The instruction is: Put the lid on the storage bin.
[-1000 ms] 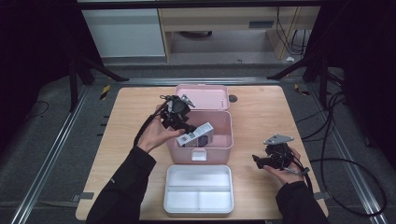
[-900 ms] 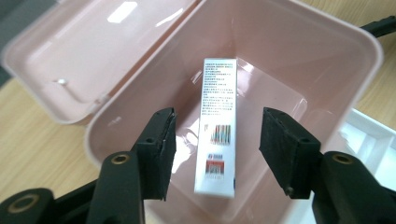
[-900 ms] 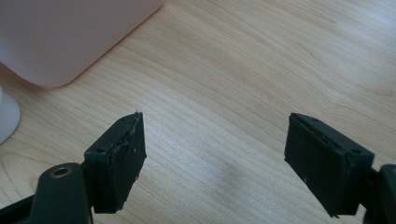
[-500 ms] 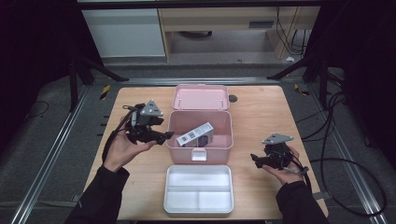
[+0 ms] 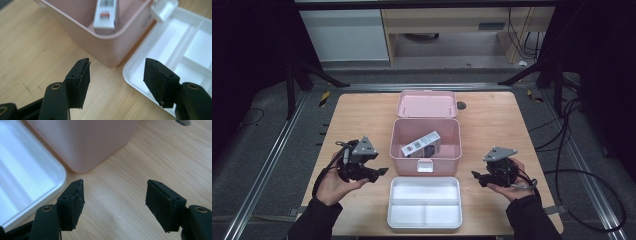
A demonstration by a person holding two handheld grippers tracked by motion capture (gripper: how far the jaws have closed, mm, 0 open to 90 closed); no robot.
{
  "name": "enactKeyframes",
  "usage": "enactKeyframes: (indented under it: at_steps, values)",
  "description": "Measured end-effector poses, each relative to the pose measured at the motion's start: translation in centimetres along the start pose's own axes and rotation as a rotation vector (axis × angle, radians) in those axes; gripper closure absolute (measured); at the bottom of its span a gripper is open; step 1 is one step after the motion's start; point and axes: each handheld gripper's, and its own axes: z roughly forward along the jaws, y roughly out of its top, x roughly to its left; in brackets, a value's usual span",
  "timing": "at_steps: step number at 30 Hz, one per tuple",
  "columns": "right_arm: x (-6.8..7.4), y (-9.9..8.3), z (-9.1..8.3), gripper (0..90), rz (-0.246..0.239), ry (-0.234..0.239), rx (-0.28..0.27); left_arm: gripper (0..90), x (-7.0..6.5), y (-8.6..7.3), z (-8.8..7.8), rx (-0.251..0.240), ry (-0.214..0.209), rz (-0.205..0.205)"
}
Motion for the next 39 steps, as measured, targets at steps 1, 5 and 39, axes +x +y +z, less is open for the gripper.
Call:
enactKeyframes:
  at_steps: [1,5,39]
  values:
    - [0.3,0.1,0.0,32.3,-0.009,0.013,0.008,38.0,-0.2,-0.3,0.3,0.006,-0.004,0.005]
    - [1.4,0.4,-0.1,34.3,-0.051,0.045,0.021,38.4,-0.8,-1.4,1.4,0.022,-0.031,0.017]
    - [8.7,1.2,3.2,67.2,-0.315,0.32,0.219,58.7,-5.5,-2.4,7.6,0.234,-0.229,0.205]
